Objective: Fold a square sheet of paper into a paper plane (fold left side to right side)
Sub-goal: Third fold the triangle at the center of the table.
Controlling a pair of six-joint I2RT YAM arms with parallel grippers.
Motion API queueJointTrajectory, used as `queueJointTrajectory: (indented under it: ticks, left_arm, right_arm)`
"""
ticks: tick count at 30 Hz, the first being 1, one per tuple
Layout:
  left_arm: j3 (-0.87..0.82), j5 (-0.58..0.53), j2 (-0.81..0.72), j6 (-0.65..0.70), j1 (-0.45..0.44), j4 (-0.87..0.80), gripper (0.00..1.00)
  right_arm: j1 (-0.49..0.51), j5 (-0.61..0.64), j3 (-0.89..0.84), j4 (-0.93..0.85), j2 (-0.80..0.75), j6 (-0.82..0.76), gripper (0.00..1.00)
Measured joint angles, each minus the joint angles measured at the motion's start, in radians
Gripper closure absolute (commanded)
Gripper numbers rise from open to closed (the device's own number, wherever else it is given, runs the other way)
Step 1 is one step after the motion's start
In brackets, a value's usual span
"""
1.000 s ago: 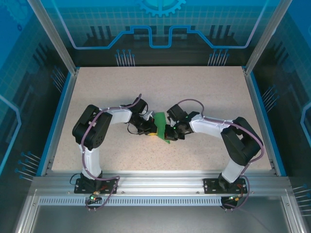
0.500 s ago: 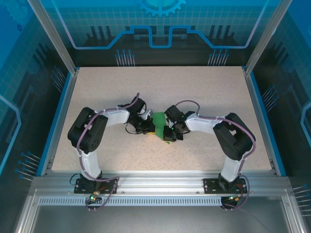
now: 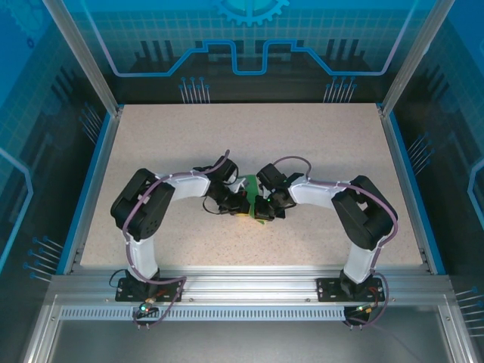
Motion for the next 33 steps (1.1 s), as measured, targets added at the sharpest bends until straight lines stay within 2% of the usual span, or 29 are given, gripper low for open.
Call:
queueJointTrajectory:
  ticks: [15, 33]
  left_arm:
    - [0.023, -0.038, 0.026, 0.004, 0.009, -0.013, 1.0]
    - [0.023, -0.04, 0.026, 0.042, 0.14, -0.037, 1.0]
  right_arm:
    - [0.0, 0.0, 0.0, -0.002, 0.001, -0.001, 1.0]
    - [-0.007, -0.008, -0.029, 0.029, -0.013, -0.005, 1.0]
